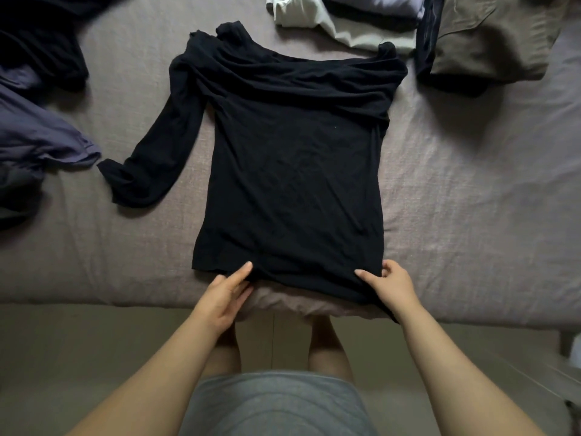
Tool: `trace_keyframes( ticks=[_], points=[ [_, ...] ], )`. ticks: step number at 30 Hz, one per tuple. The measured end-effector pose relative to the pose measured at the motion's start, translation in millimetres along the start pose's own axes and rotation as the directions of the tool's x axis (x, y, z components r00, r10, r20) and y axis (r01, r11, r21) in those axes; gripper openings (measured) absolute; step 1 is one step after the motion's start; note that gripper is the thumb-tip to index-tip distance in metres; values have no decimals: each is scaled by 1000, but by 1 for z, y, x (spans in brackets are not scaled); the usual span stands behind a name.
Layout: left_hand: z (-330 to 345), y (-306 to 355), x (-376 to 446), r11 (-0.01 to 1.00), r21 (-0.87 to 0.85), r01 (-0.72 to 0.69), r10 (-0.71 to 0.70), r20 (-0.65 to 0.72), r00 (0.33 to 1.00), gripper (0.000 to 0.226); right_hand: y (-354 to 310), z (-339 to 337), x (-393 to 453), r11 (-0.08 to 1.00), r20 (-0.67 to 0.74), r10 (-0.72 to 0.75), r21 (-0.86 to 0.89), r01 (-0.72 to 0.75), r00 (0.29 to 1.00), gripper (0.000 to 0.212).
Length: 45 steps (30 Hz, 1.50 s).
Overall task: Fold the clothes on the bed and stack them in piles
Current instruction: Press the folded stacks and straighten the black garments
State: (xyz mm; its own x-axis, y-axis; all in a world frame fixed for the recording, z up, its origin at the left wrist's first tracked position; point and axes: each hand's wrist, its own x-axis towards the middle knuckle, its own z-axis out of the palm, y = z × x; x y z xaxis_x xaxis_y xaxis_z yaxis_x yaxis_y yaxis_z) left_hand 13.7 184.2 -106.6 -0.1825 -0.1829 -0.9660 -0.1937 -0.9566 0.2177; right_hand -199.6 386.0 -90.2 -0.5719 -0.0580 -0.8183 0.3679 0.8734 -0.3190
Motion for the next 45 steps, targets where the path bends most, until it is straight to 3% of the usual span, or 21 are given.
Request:
trace_keyframes(
  ticks=[4, 6, 10, 13, 16, 18, 21, 23, 25, 27, 28, 29, 31, 34, 37, 40, 42, 45],
  points=[
    [0, -6, 0, 994, -100, -40, 28, -113, 993, 40, -5, -6, -3, 961, 160, 50, 260, -91, 986, 32],
    [-2, -5, 1, 997, 1, -79, 79, -158, 984, 33, 0, -14, -5, 901, 231, 121, 383, -205, 965, 33],
    [-1, -1, 1, 979, 164, -120, 155, -219, 963, 34, 7, -25, -6, 872, 308, 190, 383, -304, 932, 38],
    [-2, 0, 0, 996, -10, -94, 90, -200, 976, 36, 2, -22, -5, 887, 332, 123, 387, -253, 935, 32],
    [2, 0, -4, 960, -279, 15, -18, -9, 1000, 33, -10, -12, -4, 890, 252, 10, 439, -123, 968, 22],
    [10, -3, -8, 969, -232, 82, -60, 99, 993, 25, -20, -7, -4, 878, 100, 4, 477, -51, 995, 9],
    [20, -15, -5, 990, -88, 111, -105, 70, 992, 32, -28, -6, -4, 711, 47, 55, 700, -72, 997, 7],
    [21, -24, 0, 986, -120, 113, -113, 2, 994, 36, -26, -9, -5, 649, 76, 22, 758, -72, 997, 12],
    [17, -30, 0, 976, -192, 104, -110, -23, 994, 37, -18, -12, -5, 745, 109, 2, 663, -74, 994, 17],
    [13, -33, -4, 980, -172, 95, -102, -32, 994, 37, -10, -18, -7, 944, 70, 11, 327, -33, 998, 17],
    [12, -33, -6, 987, -136, 91, -98, -46, 994, 36, -5, -21, -6, 990, 40, 22, 140, -27, 999, 27],
    [10, -33, -7, 992, -86, 90, -96, -72, 993, 37, 0, -25, -4, 999, 32, 38, 12, -38, 999, 38],
    [7, -32, -6, 996, 29, 87, -82, -146, 986, 40, 7, -32, -4, 997, 87, 74, -28, -72, 993, 48],
    [3, -31, -4, 982, 167, 83, -51, -183, 982, 51, 17, -39, -6, 987, 194, 140, 49, -152, 971, 44],
    [-4, -30, -2, 974, 214, 77, -41, -168, 985, 52, 30, -42, -3, 971, 150, 183, 128, -202, 972, 30],
    [-8, -24, -5, 994, 84, 70, -60, -115, 992, 52, 35, -41, -2, 905, 86, 267, 319, -281, 960, 34],
    [-8, -15, -7, 998, -30, 57, -59, -88, 994, 50, 38, -39, -4, 855, 130, 272, 422, -302, 953, 37],
    [-12, 0, -1, 995, -94, -20, 2, -189, 982, 47, 40, -41, -8, 709, 223, 269, 613, -349, 937, 31]
  ],
)
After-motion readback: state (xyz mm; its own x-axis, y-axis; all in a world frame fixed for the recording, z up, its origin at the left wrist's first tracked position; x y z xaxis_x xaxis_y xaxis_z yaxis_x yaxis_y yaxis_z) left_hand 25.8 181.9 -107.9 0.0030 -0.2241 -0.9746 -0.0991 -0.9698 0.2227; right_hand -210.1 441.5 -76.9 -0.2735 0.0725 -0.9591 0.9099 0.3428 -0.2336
